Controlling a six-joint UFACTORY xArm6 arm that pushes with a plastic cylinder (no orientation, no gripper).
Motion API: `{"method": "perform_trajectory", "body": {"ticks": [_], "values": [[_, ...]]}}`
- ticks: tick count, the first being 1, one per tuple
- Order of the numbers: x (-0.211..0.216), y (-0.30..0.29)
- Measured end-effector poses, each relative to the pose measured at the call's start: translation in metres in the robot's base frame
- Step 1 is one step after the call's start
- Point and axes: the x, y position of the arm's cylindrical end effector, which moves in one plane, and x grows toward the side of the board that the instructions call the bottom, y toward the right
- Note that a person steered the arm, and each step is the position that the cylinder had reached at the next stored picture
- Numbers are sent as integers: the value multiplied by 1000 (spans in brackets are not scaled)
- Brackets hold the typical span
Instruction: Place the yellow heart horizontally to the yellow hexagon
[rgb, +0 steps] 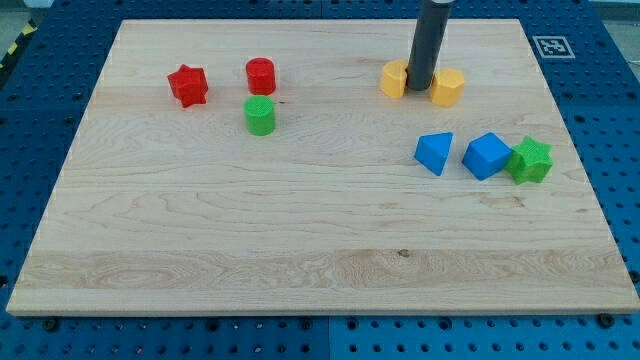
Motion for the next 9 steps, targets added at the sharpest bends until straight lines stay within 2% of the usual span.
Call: {"method": "perform_trajectory", "body": {"ticks": [1, 3, 6, 8, 9], "values": [[-12, 0], [-10, -6], [-10, -108], [-10, -150], [-27, -124]]}}
